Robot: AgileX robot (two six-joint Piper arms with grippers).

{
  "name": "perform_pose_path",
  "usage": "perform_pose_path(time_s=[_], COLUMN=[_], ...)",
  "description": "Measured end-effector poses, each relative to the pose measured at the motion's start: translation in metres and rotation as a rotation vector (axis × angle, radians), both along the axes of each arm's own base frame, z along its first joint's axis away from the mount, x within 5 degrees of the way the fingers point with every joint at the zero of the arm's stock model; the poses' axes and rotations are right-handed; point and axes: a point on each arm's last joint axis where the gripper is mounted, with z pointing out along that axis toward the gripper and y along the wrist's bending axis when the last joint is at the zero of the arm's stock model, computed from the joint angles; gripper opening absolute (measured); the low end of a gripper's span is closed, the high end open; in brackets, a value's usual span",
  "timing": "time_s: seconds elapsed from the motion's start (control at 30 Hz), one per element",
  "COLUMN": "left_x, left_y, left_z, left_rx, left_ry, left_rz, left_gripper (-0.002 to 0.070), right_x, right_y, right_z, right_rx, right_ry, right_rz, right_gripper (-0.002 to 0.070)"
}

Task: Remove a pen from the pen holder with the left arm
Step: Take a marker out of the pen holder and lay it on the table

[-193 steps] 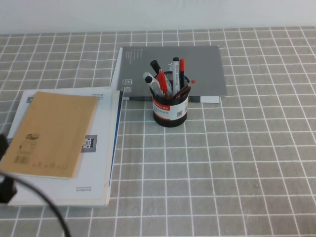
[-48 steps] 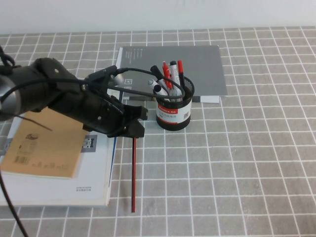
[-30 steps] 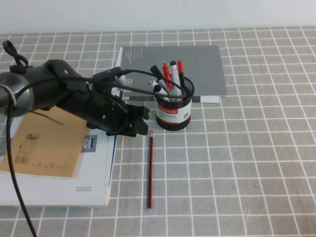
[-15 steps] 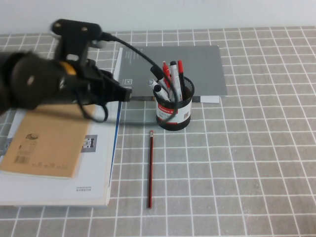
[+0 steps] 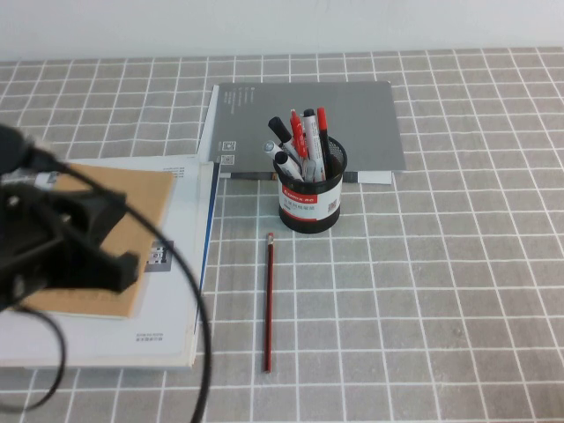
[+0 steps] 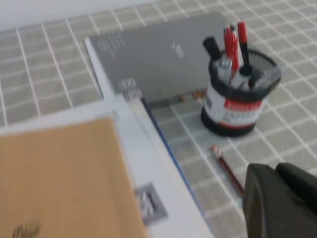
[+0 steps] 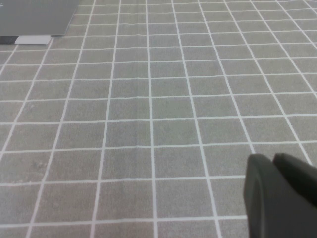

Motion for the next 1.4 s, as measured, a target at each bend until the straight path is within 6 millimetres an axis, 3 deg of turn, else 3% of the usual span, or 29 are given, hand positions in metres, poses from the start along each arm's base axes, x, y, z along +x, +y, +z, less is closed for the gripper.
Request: perform_pose_path(time_s=[0.17,0.33,0.5,0.63,0.93,1.1,1.4], left_x=[-0.025,-0.033,-0.039,-0.046,-0.08,-0.093,-0.111], left_y=[0.014,0.019,0.025,0.032,0.062,0.079,0.089], left_z=[-0.004,-0.013,-0.014,-0.026,-0.068,-0.102,-0.141], left_rx=[0.062,0.102,0.145,0.155,-0.03,-0.113,-0.156], left_ry=[0.137,0.267,0.285,0.274,0.106,-0.029,-0.179], left_rz=[0.014,0.039,0.049,0.083,0.23,0.383,0.531], left_gripper=[-0.0002,-0.0002,-0.0002,-0.0002,-0.0002,-0.0002,-0.0003], right_x=[0.0,0.0,0.0,0.0,0.0,0.0,0.0], right_y=[0.0,0.0,0.0,0.0,0.001,0.001,0.001], right_z=[0.0,0.0,0.0,0.0,0.0,0.0,0.0], right_rx=[0.0,0.0,0.0,0.0,0.015,0.017,0.017], right_ry=[0.0,0.0,0.0,0.0,0.0,0.0,0.0], right_rz=[0.0,0.0,0.0,0.0,0.001,0.001,0.001], right_gripper=[-0.0013,-0.0013,-0.0013,-0.0013,-0.0013,-0.0013,-0.0013])
